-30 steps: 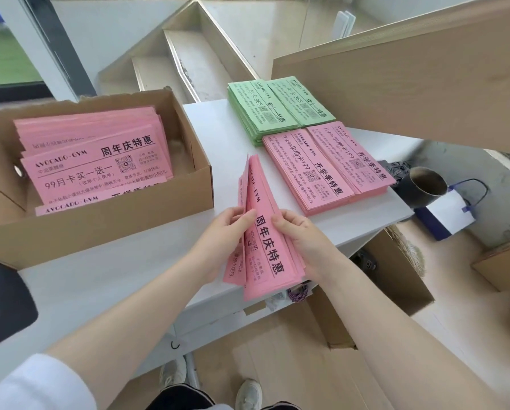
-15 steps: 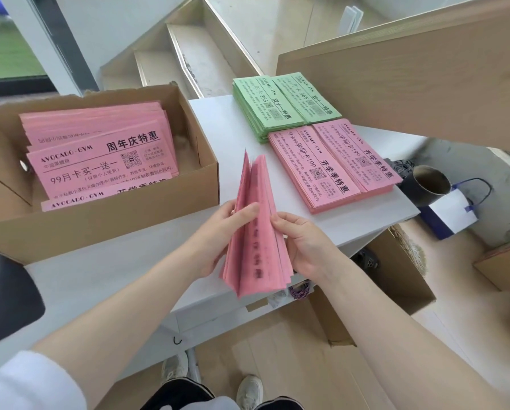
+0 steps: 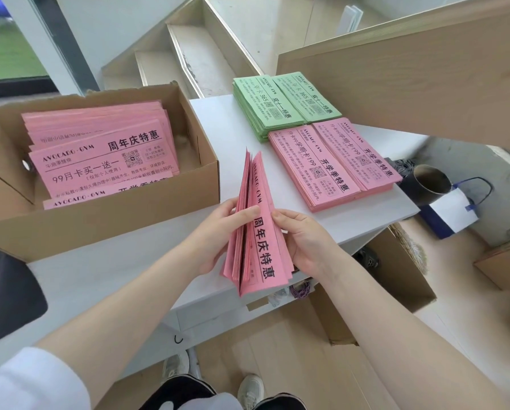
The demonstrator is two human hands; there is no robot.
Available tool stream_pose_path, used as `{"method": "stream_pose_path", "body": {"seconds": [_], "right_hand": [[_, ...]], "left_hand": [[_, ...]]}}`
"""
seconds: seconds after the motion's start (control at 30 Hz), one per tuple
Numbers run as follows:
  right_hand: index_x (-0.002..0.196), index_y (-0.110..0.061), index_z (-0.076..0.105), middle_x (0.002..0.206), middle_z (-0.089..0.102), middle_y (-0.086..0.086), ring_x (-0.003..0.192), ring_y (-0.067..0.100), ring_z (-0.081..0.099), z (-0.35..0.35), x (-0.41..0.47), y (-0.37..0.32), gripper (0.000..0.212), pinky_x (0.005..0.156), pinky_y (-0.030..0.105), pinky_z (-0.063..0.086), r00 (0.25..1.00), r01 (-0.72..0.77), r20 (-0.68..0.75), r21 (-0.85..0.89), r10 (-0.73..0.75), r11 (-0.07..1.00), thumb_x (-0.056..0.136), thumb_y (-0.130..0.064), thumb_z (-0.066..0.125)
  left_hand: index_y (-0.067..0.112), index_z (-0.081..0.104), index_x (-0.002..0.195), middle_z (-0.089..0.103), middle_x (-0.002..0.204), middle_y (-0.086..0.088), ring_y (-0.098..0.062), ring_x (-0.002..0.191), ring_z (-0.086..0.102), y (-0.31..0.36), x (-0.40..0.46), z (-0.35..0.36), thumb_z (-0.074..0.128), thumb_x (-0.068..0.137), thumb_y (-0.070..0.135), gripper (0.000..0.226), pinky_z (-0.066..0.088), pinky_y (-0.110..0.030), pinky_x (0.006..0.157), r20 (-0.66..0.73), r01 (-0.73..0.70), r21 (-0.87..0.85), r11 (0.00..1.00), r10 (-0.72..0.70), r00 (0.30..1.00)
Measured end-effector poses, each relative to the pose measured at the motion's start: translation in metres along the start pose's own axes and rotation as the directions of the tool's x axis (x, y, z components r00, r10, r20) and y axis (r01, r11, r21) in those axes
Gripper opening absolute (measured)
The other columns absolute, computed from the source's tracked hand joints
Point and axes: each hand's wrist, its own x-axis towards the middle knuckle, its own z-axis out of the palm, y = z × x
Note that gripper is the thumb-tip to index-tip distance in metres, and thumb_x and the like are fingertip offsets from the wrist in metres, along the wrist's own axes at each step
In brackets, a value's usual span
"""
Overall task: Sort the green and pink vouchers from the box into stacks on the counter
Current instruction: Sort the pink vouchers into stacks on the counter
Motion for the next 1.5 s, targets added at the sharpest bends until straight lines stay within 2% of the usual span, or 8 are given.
{"method": "stream_pose_path", "body": {"seconds": [0.2,0.33,0.53,0.73,0.8,0.9,1.23,1.5], "right_hand": [[0.108,-0.001,0.064,0.091,0.067,0.011,0.079,0.024,0.062,-0.001,-0.001,0.0,0.025,0.09,0.045,0.046,1.0,-0.003,-0.002,-0.027,0.003,1.0,0.092,-0.014,0.052],[0.111,0.0,0.063,0.093,0.067,0.012,0.081,0.026,0.061,-0.001,-0.002,0.0,0.026,0.093,0.047,0.045,1.0,-0.002,-0.009,-0.026,0.001,1.0,0.092,-0.014,0.051],[0.104,-0.004,0.066,0.086,0.069,0.009,0.076,0.023,0.064,0.0,-0.003,-0.001,0.021,0.084,0.043,0.051,1.0,0.007,0.004,-0.03,-0.007,1.0,0.093,-0.014,0.051],[0.087,-0.008,0.06,0.074,0.068,0.005,0.063,0.015,0.064,-0.002,-0.001,-0.002,0.014,0.058,0.029,0.057,0.998,0.033,-0.06,-0.039,-0.035,0.999,0.094,-0.007,0.048],[0.086,-0.01,0.059,0.073,0.069,0.003,0.063,0.016,0.064,-0.008,-0.002,-0.005,0.013,0.061,0.031,0.054,0.995,0.046,-0.085,-0.022,-0.048,0.999,0.093,-0.007,0.049],[0.088,-0.011,0.061,0.072,0.07,0.001,0.064,0.016,0.064,-0.013,-0.002,-0.007,0.009,0.068,0.034,0.052,0.997,0.04,-0.073,0.02,-0.038,0.999,0.092,-0.015,0.054],[0.084,-0.013,0.061,0.077,0.064,0.001,0.063,0.015,0.059,-0.001,-0.001,-0.001,0.015,0.062,0.031,0.053,0.996,0.048,-0.072,-0.021,-0.049,0.999,0.093,-0.021,0.052],[0.094,-0.011,0.062,0.074,0.066,0.001,0.07,0.02,0.058,-0.004,-0.003,-0.003,0.016,0.075,0.039,0.049,0.996,0.022,-0.092,0.027,-0.019,0.999,0.094,-0.019,0.049]], "left_hand": [[0.023,0.049,0.127,0.065,0.114,-0.004,-0.021,0.103,0.064,-0.002,0.001,-0.001,0.061,0.086,0.029,0.043,0.048,-0.043,0.096,-0.013,0.01,0.006,1.0,-0.01,1.0],[0.023,0.048,0.129,0.064,0.113,0.0,-0.013,0.095,0.065,-0.001,0.0,0.001,0.057,0.089,0.026,0.041,0.053,-0.031,0.076,-0.013,-0.009,0.023,1.0,0.009,1.0],[0.024,0.046,0.13,0.065,0.112,0.0,-0.016,0.1,0.065,0.0,0.0,0.001,0.059,0.088,0.027,0.044,0.053,-0.035,0.083,-0.012,0.004,0.032,0.999,-0.004,1.0],[0.019,0.049,0.122,0.064,0.1,-0.007,-0.023,0.084,0.061,0.007,-0.001,-0.001,0.033,0.085,-0.005,0.047,0.05,-0.035,0.071,-0.078,0.043,0.047,0.998,-0.039,0.996],[0.022,0.049,0.123,0.063,0.103,-0.006,-0.026,0.089,0.061,0.007,0.0,-0.005,0.033,0.085,-0.007,0.05,0.051,-0.039,0.079,-0.122,0.043,0.097,0.994,-0.031,0.992],[0.023,0.049,0.124,0.065,0.111,-0.003,-0.026,0.101,0.063,0.006,0.0,-0.006,0.041,0.092,0.001,0.04,0.048,-0.048,0.093,-0.137,0.014,0.153,0.988,0.007,0.99],[0.027,0.055,0.117,0.066,0.113,0.007,-0.014,0.108,0.06,0.005,0.001,0.001,0.046,0.092,0.047,0.034,0.043,-0.04,0.1,-0.12,-0.063,0.161,0.985,0.083,0.989],[0.027,0.054,0.117,0.067,0.111,0.006,-0.014,0.102,0.064,0.008,-0.002,0.003,0.047,0.094,0.04,0.027,0.046,-0.042,0.097,-0.096,-0.07,0.125,0.99,0.082,0.992]]}}
